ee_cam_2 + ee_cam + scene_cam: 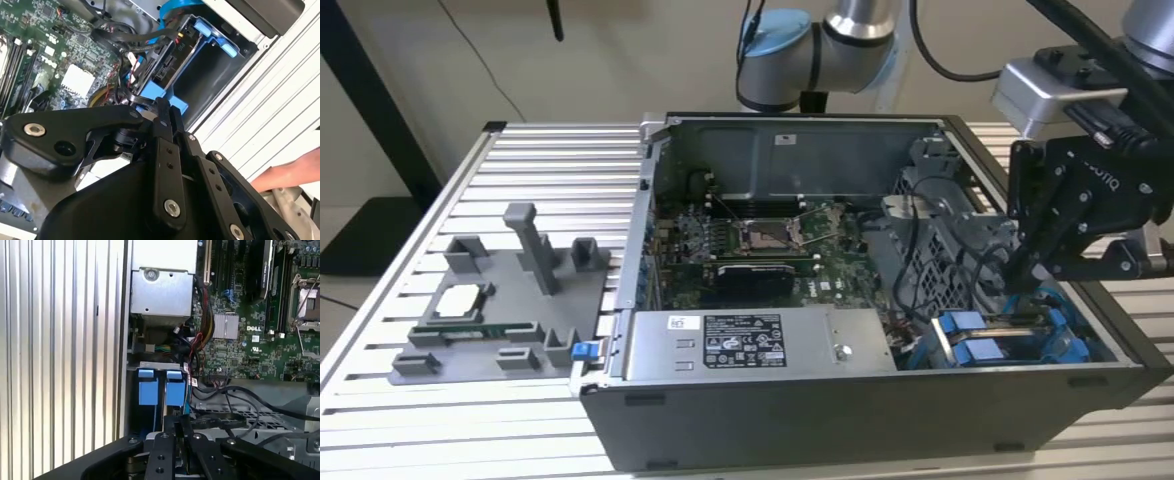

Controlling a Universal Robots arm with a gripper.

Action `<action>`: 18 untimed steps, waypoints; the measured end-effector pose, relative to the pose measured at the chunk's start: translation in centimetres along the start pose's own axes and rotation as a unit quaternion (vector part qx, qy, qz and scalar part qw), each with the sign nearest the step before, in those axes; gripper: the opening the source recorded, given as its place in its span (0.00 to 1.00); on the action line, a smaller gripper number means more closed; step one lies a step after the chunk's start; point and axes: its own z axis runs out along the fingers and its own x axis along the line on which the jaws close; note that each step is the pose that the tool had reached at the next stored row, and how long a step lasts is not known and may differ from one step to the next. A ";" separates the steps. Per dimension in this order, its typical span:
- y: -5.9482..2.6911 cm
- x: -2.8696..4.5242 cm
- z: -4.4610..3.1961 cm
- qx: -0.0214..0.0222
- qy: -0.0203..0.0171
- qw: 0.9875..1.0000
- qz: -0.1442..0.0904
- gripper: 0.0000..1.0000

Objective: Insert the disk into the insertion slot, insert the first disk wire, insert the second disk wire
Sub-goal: 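Insert the second disk wire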

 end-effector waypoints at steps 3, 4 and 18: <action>0.42 0.07 0.19 0.013 -0.001 1.000 -0.001 0.00; 0.52 0.08 0.28 0.018 -0.002 1.000 -0.001 0.00; 1.15 -0.11 1.29 0.047 -0.009 0.999 -0.002 0.00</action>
